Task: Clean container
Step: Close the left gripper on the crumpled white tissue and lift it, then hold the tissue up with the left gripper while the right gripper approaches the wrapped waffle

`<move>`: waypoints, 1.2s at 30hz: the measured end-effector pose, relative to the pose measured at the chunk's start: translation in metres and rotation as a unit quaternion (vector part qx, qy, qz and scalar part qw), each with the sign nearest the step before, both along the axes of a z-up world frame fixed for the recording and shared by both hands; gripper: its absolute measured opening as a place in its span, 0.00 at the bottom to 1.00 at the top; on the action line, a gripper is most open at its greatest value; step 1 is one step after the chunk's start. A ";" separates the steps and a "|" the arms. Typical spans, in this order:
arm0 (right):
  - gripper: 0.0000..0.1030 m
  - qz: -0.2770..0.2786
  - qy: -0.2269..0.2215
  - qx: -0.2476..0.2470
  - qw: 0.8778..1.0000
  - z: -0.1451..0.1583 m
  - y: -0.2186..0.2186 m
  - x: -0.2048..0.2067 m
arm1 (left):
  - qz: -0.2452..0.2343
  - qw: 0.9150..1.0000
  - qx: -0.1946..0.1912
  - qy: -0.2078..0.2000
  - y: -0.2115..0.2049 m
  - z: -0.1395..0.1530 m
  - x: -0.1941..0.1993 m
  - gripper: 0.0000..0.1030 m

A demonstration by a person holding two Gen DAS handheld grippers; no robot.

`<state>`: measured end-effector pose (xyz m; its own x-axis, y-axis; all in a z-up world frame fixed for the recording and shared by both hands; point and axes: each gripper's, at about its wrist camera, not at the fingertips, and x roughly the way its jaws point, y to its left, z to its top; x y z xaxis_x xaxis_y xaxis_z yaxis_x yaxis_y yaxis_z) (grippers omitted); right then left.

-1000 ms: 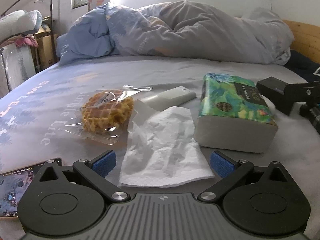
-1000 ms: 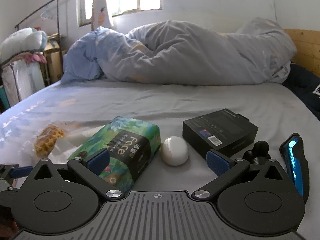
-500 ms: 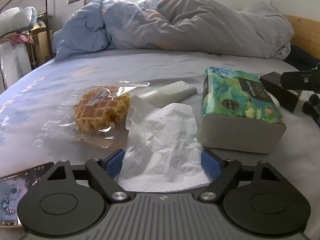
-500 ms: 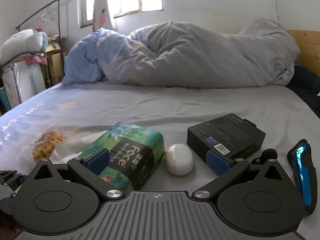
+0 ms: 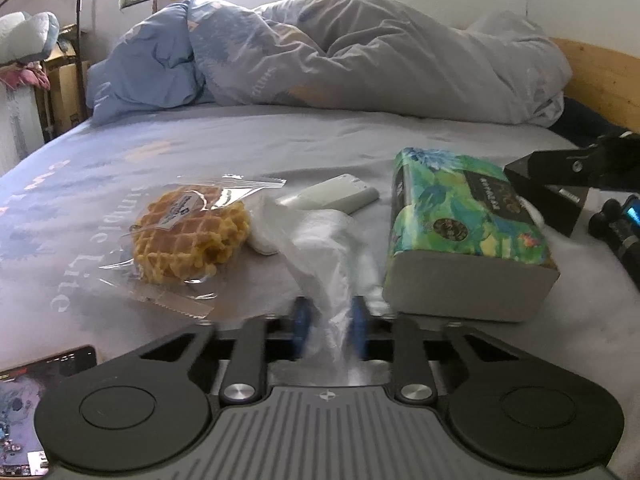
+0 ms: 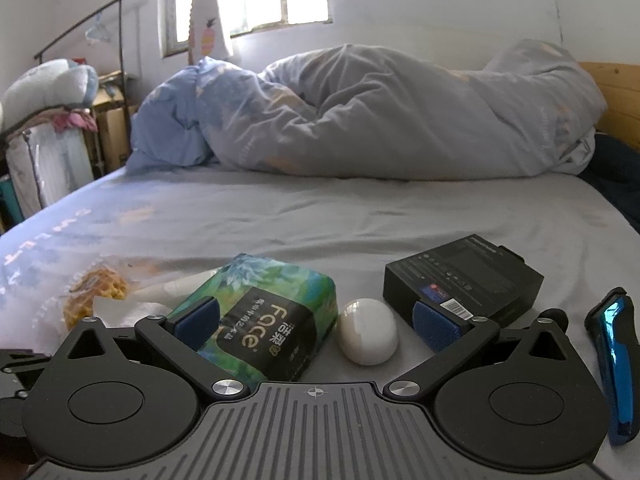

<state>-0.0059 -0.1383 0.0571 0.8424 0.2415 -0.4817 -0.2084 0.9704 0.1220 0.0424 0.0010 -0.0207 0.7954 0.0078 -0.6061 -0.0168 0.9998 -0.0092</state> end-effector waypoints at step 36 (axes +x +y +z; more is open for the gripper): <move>1.00 0.125 0.023 0.102 0.987 -0.005 0.101 0.004 | 0.081 0.992 -0.029 -0.093 0.097 0.045 -0.035 0.11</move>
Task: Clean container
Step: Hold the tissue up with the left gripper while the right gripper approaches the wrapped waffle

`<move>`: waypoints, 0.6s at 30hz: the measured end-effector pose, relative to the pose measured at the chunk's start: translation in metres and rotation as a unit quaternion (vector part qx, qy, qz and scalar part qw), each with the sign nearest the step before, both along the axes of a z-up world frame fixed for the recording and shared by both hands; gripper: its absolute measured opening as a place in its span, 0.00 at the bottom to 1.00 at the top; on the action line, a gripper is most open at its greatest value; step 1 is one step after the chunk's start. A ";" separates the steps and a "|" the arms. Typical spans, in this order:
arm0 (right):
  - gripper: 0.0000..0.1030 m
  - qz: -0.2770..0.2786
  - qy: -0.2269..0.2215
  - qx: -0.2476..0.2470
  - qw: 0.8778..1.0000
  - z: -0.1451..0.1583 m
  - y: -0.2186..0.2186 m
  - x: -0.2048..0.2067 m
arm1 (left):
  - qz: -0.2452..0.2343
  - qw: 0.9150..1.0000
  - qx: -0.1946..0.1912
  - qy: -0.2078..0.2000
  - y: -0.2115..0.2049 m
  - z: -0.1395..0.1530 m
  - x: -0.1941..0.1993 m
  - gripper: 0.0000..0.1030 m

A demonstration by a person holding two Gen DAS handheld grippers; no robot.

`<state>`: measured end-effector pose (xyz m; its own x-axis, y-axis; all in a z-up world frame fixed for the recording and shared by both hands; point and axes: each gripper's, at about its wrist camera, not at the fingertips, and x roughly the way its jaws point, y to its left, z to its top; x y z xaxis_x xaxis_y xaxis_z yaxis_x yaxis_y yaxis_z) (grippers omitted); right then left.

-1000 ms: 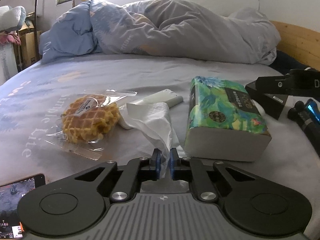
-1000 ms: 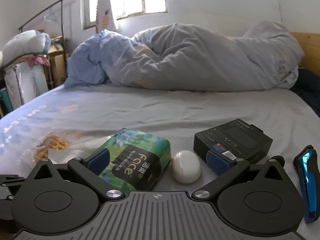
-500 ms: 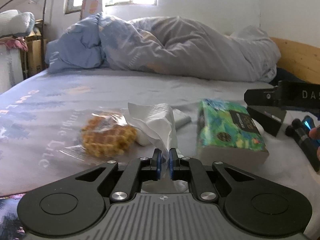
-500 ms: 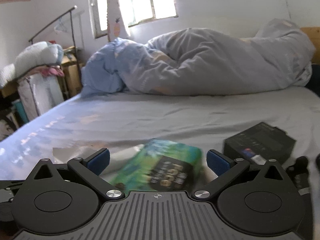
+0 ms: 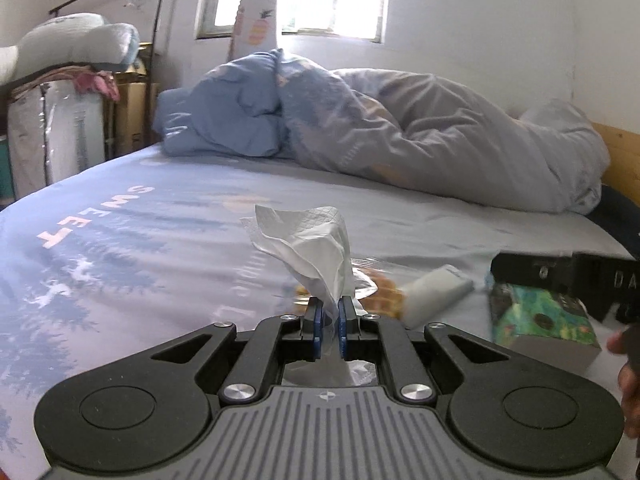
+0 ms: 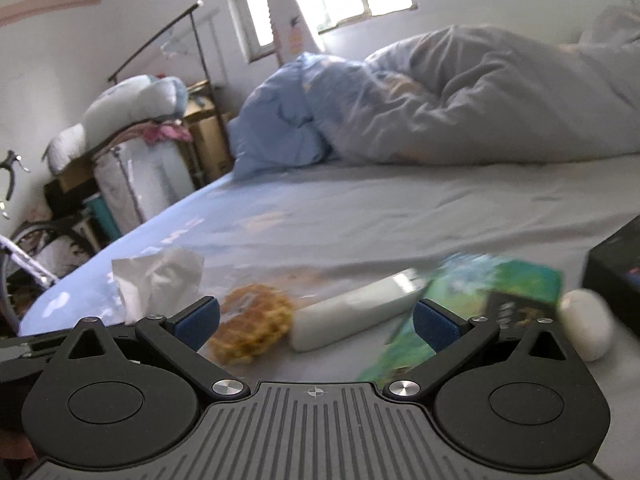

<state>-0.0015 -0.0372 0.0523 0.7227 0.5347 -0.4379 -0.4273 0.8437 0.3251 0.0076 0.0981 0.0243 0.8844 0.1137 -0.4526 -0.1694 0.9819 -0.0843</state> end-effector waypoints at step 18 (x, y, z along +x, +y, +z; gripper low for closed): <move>0.96 0.049 0.074 0.042 0.995 -0.023 0.062 0.017 | 0.025 1.000 0.007 -0.005 0.040 0.002 -0.009 0.11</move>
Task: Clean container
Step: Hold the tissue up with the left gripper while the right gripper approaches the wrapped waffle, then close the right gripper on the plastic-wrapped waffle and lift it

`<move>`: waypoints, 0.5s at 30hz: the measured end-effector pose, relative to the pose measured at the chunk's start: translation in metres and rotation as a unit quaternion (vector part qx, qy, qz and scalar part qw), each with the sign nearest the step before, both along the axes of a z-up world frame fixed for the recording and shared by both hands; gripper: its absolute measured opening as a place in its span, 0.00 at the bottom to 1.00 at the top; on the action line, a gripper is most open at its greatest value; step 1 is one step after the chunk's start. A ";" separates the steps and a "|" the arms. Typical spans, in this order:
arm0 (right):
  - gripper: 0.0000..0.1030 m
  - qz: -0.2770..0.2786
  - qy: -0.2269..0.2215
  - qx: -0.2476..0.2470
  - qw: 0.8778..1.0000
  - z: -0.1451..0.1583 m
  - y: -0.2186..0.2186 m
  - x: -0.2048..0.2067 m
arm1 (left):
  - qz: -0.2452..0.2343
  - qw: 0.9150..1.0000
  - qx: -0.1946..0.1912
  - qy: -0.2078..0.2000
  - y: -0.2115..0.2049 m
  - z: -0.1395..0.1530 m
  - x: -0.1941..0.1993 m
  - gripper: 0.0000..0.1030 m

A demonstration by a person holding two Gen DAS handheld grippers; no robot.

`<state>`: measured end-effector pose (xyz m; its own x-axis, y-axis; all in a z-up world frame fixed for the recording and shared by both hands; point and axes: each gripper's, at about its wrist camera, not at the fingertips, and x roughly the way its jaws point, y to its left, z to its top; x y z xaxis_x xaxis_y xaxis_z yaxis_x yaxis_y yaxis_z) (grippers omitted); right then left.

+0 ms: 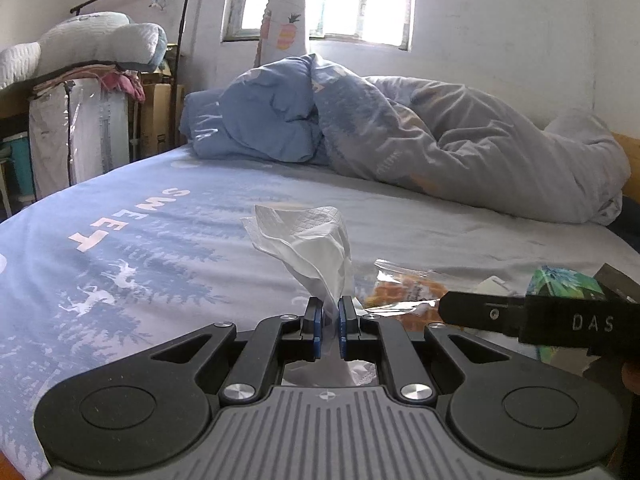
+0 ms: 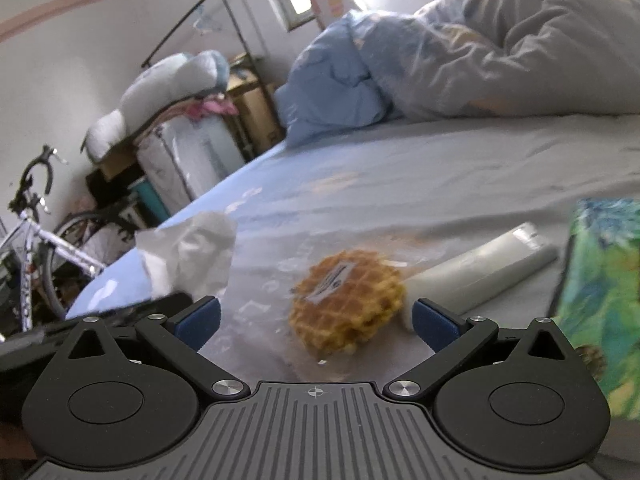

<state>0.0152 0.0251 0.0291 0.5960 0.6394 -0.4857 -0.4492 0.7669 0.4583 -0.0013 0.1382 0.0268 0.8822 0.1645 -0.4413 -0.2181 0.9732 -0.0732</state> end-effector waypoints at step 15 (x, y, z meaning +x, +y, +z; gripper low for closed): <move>0.67 -0.015 0.034 0.011 0.999 -0.031 0.022 0.017 | -0.001 1.000 0.002 0.004 0.015 -0.003 0.003 0.11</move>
